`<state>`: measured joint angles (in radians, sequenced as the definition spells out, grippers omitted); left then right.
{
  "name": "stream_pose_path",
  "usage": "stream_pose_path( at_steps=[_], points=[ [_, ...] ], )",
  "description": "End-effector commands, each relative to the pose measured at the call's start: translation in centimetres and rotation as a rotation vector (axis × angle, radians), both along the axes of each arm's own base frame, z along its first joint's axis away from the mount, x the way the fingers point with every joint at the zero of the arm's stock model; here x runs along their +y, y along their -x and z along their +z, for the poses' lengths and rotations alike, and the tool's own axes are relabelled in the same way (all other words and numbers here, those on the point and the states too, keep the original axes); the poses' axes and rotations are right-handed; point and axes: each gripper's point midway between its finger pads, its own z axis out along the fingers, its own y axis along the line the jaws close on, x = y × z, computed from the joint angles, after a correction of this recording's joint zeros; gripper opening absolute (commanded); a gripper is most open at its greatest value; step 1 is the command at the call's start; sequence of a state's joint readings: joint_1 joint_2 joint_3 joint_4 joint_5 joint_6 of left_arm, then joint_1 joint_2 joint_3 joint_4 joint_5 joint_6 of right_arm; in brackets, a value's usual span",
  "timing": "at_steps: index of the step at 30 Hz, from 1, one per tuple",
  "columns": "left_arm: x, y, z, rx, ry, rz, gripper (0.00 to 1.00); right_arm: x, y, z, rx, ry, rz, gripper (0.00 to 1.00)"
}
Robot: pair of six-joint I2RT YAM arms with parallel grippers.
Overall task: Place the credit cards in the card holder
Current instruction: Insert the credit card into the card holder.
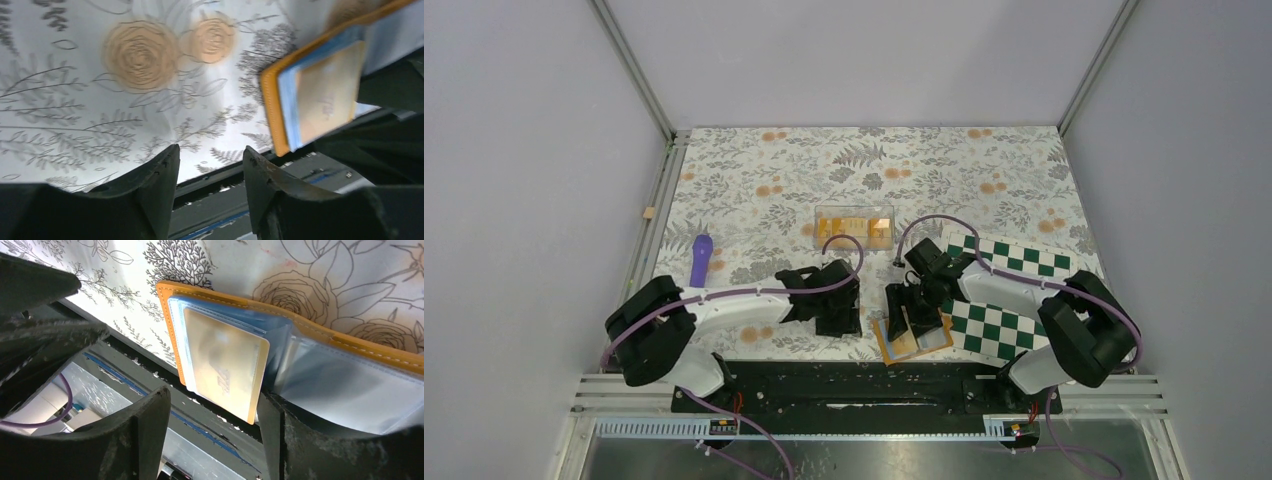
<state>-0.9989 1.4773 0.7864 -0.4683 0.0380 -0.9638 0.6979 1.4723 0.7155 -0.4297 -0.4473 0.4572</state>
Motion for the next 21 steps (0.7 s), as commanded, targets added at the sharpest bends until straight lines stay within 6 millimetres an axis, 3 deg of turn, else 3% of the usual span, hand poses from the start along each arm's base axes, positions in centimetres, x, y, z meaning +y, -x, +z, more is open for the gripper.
stream_pose_path(
  at_steps=[1,5,9,14,21],
  points=[
    [-4.3,-0.3,3.1,-0.021,0.287,-0.046,0.5,-0.8,-0.4,0.9,-0.048,0.026,0.003,0.68],
    [-7.0,-0.1,4.7,0.005,0.502,-0.041,0.51,-1.3,-0.9,1.1,-0.038,0.012,-0.033,0.63],
    [-8.3,-0.2,4.8,0.034,0.589,-0.027,0.51,-1.1,-0.7,0.1,0.003,-0.002,-0.041,0.6],
    [-7.6,-0.2,3.9,0.042,0.559,0.007,0.5,0.5,-0.2,-0.4,0.082,-0.075,-0.059,0.55],
    [-4.9,-0.6,3.3,-0.001,0.455,0.058,0.5,3.5,-0.8,1.1,0.105,-0.185,-0.065,0.49]
  ],
)
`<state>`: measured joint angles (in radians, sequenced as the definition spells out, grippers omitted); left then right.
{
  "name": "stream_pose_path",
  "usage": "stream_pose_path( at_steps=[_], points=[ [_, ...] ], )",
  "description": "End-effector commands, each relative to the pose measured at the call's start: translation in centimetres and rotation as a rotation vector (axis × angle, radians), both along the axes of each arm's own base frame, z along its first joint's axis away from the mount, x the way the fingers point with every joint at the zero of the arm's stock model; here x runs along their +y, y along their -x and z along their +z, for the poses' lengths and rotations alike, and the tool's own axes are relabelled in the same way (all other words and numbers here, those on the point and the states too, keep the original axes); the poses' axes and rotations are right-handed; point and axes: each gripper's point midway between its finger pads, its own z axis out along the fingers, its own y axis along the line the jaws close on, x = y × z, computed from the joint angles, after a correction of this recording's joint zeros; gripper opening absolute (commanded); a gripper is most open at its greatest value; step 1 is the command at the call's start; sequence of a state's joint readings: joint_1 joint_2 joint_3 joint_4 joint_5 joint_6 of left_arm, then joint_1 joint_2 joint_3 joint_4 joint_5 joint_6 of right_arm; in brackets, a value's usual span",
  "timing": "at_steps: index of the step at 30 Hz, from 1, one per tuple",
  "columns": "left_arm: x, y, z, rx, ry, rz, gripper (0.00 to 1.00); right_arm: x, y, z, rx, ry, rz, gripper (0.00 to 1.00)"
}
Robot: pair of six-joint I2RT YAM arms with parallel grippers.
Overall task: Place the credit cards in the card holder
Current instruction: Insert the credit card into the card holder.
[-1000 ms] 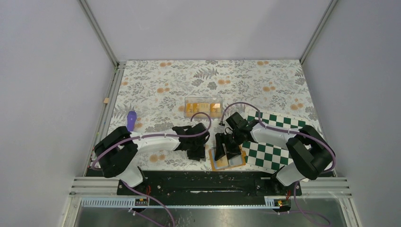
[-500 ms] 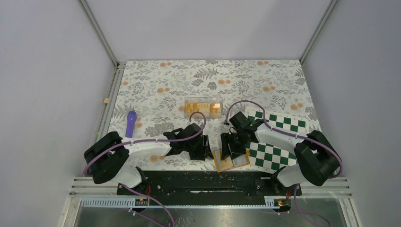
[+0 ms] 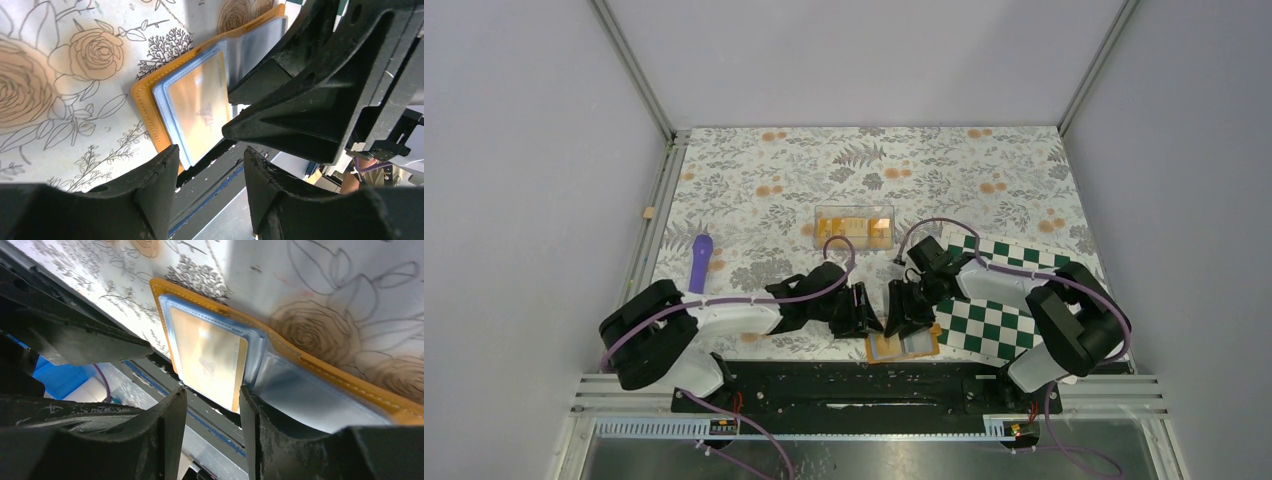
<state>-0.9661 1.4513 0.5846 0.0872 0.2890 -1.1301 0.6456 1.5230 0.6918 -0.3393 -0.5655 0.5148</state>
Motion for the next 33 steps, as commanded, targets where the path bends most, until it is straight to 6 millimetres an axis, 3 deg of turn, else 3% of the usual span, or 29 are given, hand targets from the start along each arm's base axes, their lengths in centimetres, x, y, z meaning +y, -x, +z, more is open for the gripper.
stream_pose_path(
  at_steps=[1,8,15,25,33],
  points=[
    [1.2,-0.9,1.0,-0.049,-0.005,0.05,0.5,2.9,-0.4,1.4,0.016,-0.109,-0.004,0.49],
    [1.9,-0.9,1.3,-0.046,0.017,0.067,0.48,5.1,-0.5,2.7,0.045,-0.217,-0.042,0.51],
    [2.0,-1.1,1.1,-0.031,0.04,0.088,0.44,1.9,-0.8,2.4,-0.077,-0.046,-0.003,0.5],
    [1.6,-1.4,0.2,-0.021,0.03,0.072,0.44,0.4,0.3,-1.0,-0.029,0.034,0.023,0.08],
    [1.0,-1.4,-0.4,-0.006,0.043,0.056,0.41,0.3,0.6,-2.2,-0.001,0.052,0.028,0.02]
  ],
)
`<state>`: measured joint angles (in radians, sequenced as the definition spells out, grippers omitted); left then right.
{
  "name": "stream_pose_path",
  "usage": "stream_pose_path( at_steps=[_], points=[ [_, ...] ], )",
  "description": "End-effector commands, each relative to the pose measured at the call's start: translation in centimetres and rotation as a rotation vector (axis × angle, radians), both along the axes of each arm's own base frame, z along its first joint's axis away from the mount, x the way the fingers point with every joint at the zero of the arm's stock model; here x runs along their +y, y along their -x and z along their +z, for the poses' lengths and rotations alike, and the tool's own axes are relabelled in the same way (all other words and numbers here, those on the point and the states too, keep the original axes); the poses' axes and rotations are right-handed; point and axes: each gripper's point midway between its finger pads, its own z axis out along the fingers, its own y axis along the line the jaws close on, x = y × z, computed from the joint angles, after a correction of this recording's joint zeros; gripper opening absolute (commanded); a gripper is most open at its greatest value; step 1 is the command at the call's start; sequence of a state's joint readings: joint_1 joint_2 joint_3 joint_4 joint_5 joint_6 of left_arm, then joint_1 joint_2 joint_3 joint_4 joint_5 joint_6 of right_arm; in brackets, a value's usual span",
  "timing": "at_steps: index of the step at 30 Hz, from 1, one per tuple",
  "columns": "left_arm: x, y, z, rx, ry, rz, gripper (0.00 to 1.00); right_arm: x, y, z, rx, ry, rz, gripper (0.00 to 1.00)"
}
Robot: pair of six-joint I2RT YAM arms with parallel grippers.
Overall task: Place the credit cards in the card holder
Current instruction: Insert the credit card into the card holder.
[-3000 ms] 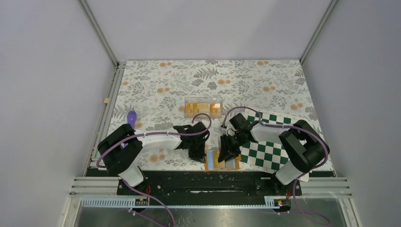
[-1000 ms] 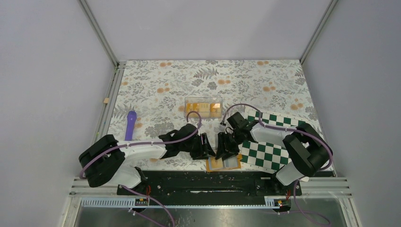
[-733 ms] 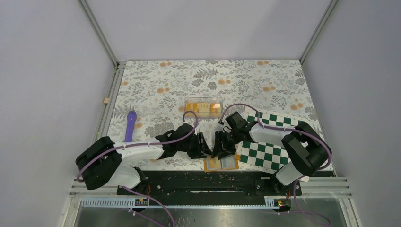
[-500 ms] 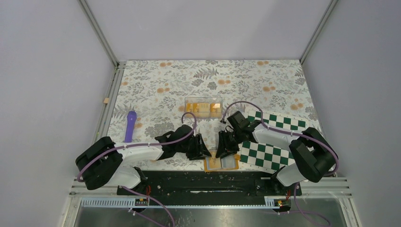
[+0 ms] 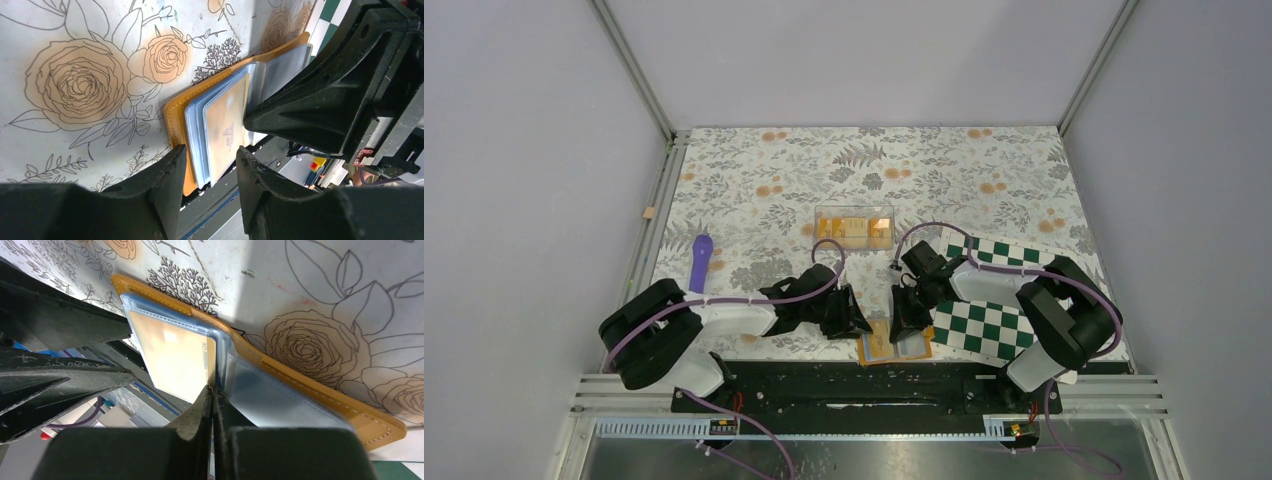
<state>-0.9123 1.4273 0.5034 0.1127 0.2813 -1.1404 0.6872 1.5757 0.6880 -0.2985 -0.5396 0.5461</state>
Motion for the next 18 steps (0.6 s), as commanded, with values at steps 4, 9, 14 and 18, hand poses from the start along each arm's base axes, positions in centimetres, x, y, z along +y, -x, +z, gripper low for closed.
stream_pose_path(
  at_steps=[4,9,14,18],
  points=[
    [-1.5,-0.8,1.3,-0.029,0.073,-0.013,0.4,-0.3,0.2,-1.1,-0.004,0.024,0.023,0.01],
    [-0.9,-1.1,1.8,-0.055,0.037,0.001,0.38,-0.3,0.3,-1.3,0.004,0.028,0.024,0.01],
    [-0.7,-1.4,3.2,-0.093,0.032,-0.003,0.39,-0.4,0.4,-1.5,0.013,0.03,0.026,0.0],
    [-1.2,-1.4,4.0,-0.095,0.06,-0.012,0.39,-0.4,0.4,-1.6,0.015,0.03,0.026,0.0]
  ],
)
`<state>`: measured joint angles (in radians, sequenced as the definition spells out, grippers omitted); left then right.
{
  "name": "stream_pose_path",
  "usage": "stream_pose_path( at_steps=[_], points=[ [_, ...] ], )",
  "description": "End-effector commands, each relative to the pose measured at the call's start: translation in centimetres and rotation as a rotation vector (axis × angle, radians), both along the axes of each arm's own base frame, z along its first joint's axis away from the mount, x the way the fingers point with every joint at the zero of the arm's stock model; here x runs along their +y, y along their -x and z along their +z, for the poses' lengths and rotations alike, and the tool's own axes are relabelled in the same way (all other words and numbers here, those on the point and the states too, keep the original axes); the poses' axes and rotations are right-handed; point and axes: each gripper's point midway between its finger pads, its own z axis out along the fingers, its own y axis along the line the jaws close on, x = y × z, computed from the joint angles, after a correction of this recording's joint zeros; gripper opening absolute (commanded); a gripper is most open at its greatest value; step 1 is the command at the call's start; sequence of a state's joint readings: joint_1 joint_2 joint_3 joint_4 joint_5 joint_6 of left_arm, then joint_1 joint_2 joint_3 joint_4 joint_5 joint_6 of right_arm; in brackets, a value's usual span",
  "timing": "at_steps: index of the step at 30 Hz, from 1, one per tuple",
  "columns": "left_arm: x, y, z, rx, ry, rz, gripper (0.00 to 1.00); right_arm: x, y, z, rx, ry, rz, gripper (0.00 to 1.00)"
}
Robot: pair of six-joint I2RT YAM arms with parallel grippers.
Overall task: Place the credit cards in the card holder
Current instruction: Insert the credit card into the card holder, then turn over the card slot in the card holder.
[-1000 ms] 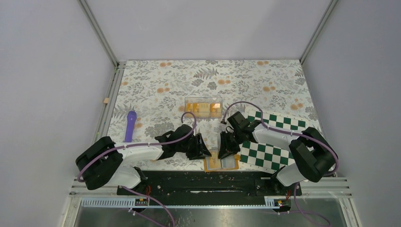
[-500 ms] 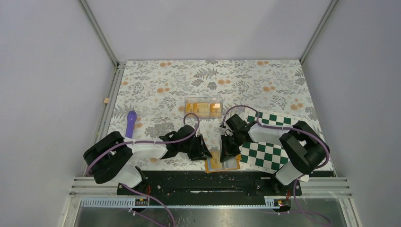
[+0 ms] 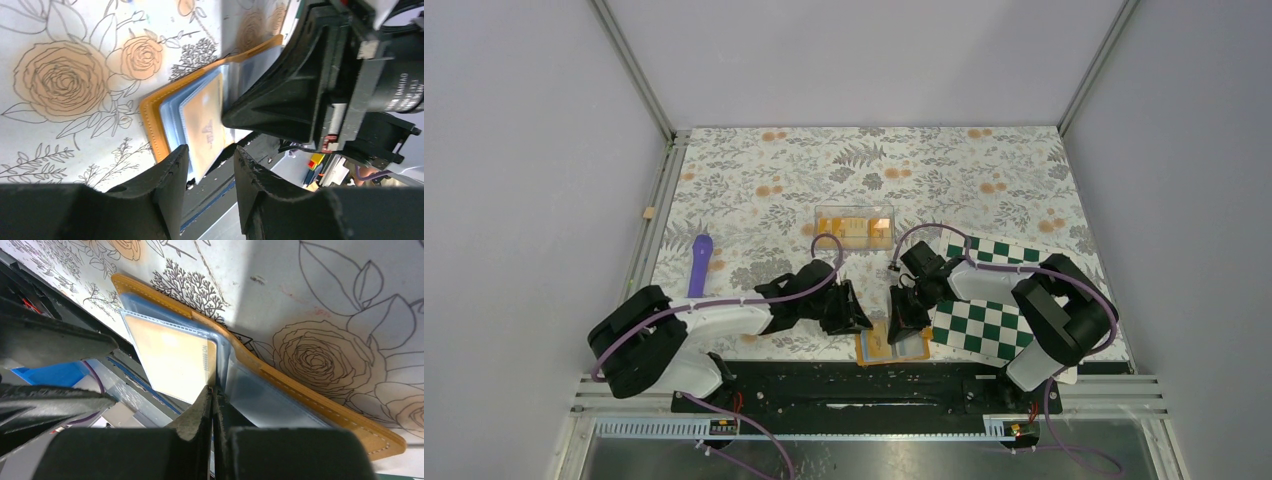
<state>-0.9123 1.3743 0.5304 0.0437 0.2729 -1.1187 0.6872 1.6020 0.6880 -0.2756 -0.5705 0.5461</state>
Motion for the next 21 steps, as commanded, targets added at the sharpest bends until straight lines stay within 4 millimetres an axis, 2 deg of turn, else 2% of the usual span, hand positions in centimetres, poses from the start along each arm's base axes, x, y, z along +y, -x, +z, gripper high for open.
stream_pose_path(
  at_steps=[1,11,17,21],
  points=[
    [-1.3,-1.2,2.6,-0.067,0.059,-0.004,0.39,-0.8,0.3,-1.5,-0.004,0.052,0.018,0.0],
    [-1.5,-0.9,0.5,-0.019,0.018,-0.013,0.39,-0.8,0.4,-1.6,0.004,0.05,0.019,0.0],
    [-2.5,-0.9,0.9,-0.028,0.046,-0.037,0.39,-0.7,0.5,-1.6,0.007,0.048,0.021,0.0],
    [-3.2,-0.8,1.0,-0.026,0.057,-0.055,0.35,-0.7,0.5,-1.6,0.007,0.047,0.022,0.0]
  ],
)
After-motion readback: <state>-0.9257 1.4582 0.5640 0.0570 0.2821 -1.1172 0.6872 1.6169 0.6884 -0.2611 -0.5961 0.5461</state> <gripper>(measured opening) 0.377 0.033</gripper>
